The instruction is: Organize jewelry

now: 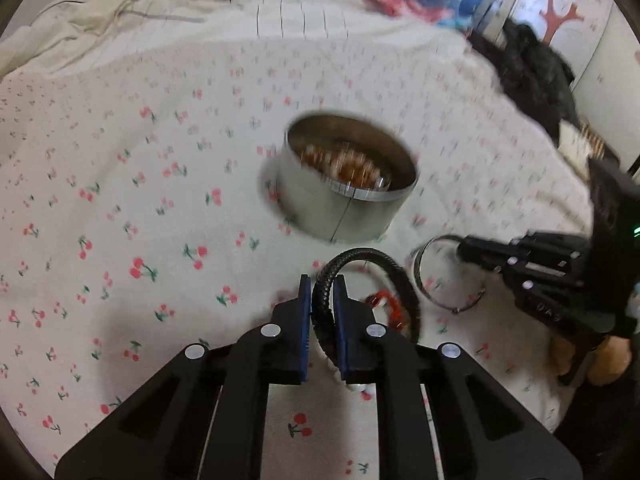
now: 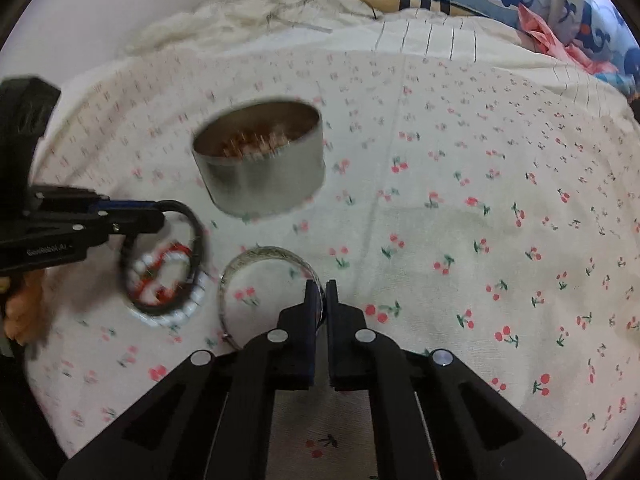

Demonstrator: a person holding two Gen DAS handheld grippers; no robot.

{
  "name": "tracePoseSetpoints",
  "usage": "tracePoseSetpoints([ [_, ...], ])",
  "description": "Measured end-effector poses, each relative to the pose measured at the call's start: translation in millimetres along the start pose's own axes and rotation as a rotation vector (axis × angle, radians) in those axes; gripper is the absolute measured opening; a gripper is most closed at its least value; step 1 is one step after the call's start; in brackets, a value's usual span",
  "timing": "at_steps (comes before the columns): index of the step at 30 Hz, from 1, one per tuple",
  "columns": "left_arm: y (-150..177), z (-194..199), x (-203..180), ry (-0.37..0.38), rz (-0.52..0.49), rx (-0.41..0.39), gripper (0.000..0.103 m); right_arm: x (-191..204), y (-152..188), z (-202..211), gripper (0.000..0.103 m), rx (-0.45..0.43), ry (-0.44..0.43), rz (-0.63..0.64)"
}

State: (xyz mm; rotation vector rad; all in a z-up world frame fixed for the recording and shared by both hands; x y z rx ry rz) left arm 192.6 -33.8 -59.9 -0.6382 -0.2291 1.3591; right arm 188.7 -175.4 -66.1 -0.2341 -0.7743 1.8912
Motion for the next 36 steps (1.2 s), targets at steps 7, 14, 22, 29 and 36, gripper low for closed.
tracePoseSetpoints([
  [7,-11,0,30,-0.038,0.130,-0.017,0.010,-12,0,-6,0.005,0.004,0.001,-0.071],
  [14,12,-26,50,-0.090,0.167,0.092,0.020,-2,8,-19,0.038,0.061,0.030,0.008],
  [22,10,-30,31,-0.099,0.100,0.087,0.043,7,15,-26,0.075,0.078,0.066,0.080],
  [29,8,-34,24,-0.130,0.051,0.078,0.052,2,13,-22,0.066,0.071,0.051,0.039],
  [36,11,-32,22,-0.143,0.025,0.072,0.055,-11,12,-18,0.040,0.061,0.077,0.000],
])
Point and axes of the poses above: each gripper's, at about its wrist camera, not at the fingertips, and z roughly against the way its jaws point, x to its left, y to its underside, the point moved 10 cm from there along -z, roughly the way its jaws point, and after that the axes turned 2 degrees about -y, right-handed, at the moved point
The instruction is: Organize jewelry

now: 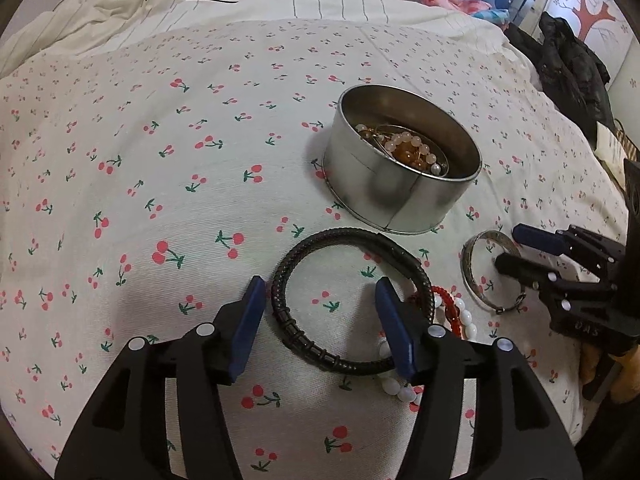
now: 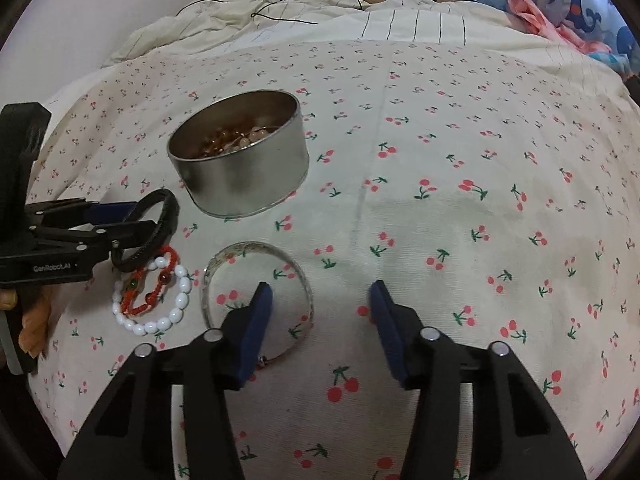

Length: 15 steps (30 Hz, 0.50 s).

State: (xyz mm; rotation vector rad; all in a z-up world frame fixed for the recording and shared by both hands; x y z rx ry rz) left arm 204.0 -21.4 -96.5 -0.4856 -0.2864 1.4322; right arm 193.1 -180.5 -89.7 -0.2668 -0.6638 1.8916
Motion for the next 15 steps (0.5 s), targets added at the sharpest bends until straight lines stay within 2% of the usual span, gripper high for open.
tracePoseSetpoints([
  [3,1,0,-3,-0.015,-0.026,-0.009,0.057,2,-1,2,0.014,-0.012,0.032,0.034],
  [5,1,0,-4,-0.027,-0.039,-0.021,0.057,2,-2,5,0.006,-0.029,0.055,0.054],
  [9,1,1,-4,-0.037,-0.045,-0.030,0.058,0,-10,15,0.005,-0.078,-0.003,0.011],
  [14,2,3,-3,-0.052,-0.053,-0.025,0.057,5,-12,14,0.005,-0.080,-0.058,-0.012],
  [15,2,4,-1,-0.053,-0.050,-0.027,0.047,7,-12,14,0.005,-0.081,-0.066,-0.013],
])
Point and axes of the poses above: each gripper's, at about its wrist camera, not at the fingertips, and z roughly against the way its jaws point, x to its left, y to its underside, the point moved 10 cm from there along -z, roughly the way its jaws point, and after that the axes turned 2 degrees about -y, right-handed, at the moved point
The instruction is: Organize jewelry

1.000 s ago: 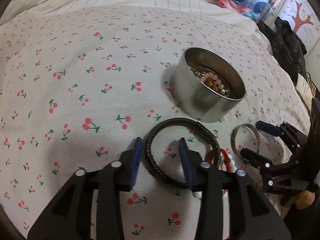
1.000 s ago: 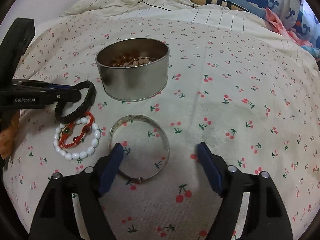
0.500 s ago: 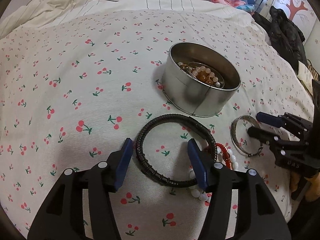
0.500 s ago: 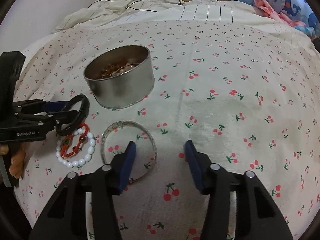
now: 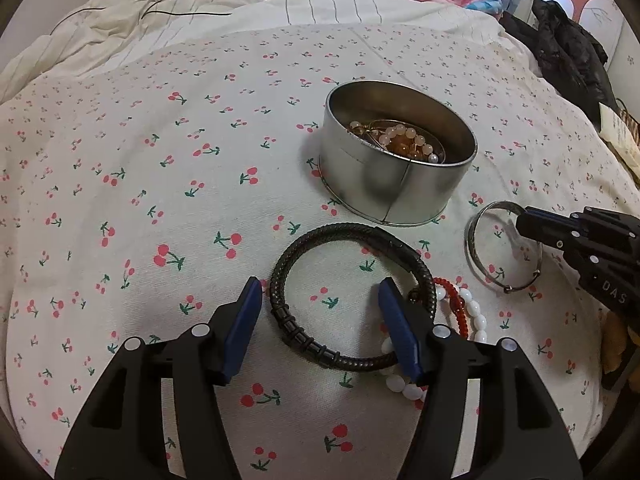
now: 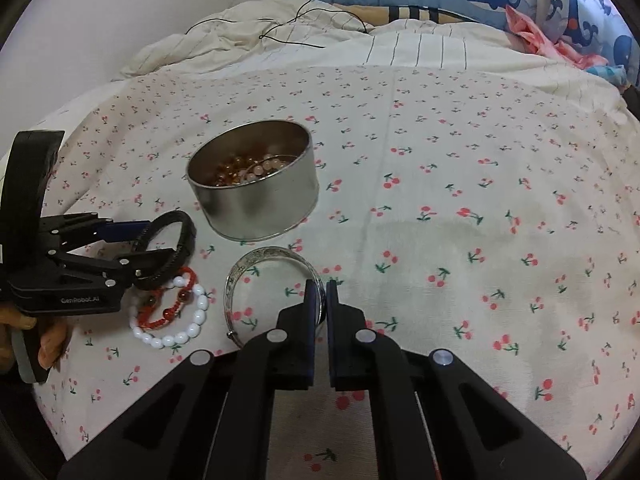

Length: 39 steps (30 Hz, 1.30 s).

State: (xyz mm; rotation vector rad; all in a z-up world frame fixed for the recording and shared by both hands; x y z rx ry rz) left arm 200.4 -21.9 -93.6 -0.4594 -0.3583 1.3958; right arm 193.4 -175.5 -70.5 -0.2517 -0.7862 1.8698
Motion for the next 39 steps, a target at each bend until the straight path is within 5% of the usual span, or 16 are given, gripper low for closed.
tracePoseSetpoints([
  [2,-1,3,5,-0.013,0.010,-0.007,0.021,0,-1,0,0.005,-0.004,-0.012,-0.011],
  [5,-5,8,11,-0.011,0.026,-0.023,0.011,-1,-3,4,0.005,-0.017,-0.036,-0.037],
  [24,-23,53,0,-0.082,-0.074,-0.157,0.009,3,-15,21,0.006,-0.080,-0.119,-0.100],
  [36,-40,90,-7,0.123,-0.013,-0.259,0.009,-6,-28,36,0.006,-0.140,-0.168,-0.164],
  [39,-46,97,-9,0.125,-0.012,-0.280,0.009,-9,-31,40,0.006,-0.154,-0.170,-0.175],
])
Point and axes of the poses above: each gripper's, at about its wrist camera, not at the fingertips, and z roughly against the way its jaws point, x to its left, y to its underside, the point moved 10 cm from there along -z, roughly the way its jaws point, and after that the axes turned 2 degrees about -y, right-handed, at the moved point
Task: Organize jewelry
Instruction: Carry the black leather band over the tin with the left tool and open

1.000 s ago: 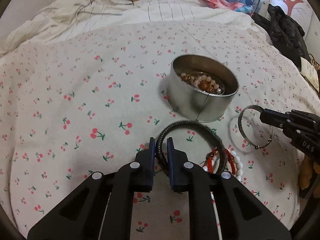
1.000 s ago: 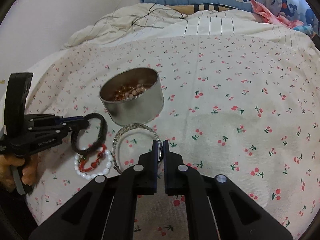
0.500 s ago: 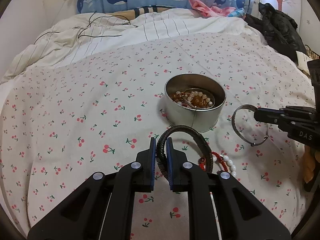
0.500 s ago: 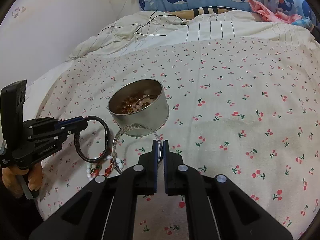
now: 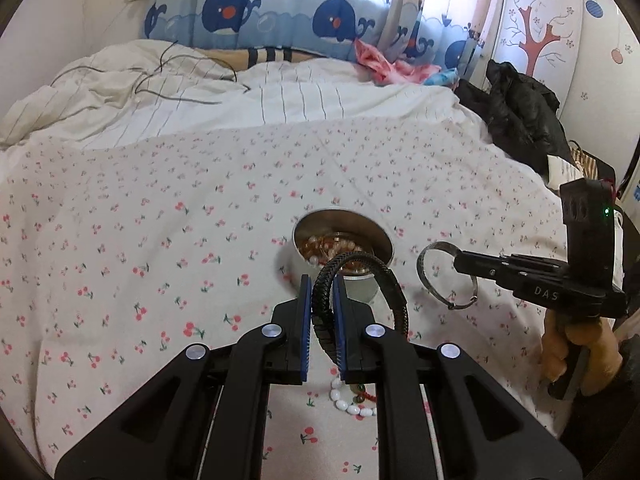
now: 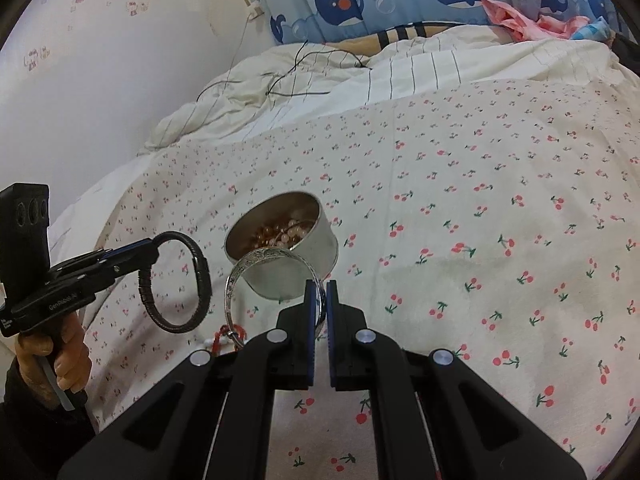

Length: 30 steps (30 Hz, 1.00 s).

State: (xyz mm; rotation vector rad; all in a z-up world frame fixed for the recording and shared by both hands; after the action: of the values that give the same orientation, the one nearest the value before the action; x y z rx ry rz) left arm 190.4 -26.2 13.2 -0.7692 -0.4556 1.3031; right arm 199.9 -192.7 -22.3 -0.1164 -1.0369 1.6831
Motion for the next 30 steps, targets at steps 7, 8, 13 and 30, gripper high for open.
tracePoseSetpoints([
  [7,-12,-4,-6,0.037,0.012,-0.013,0.009,-4,-7,7,0.006,-0.026,0.003,-0.015],
  [8,-15,-6,-7,0.043,0.015,-0.012,0.009,-5,-9,8,0.006,-0.029,0.003,-0.018],
  [13,-35,-16,-10,0.046,0.012,-0.022,0.009,-10,-12,14,0.006,-0.047,0.008,-0.033],
  [30,-49,-73,1,0.039,0.076,0.047,0.009,-20,-14,18,0.006,-0.068,0.039,-0.064],
])
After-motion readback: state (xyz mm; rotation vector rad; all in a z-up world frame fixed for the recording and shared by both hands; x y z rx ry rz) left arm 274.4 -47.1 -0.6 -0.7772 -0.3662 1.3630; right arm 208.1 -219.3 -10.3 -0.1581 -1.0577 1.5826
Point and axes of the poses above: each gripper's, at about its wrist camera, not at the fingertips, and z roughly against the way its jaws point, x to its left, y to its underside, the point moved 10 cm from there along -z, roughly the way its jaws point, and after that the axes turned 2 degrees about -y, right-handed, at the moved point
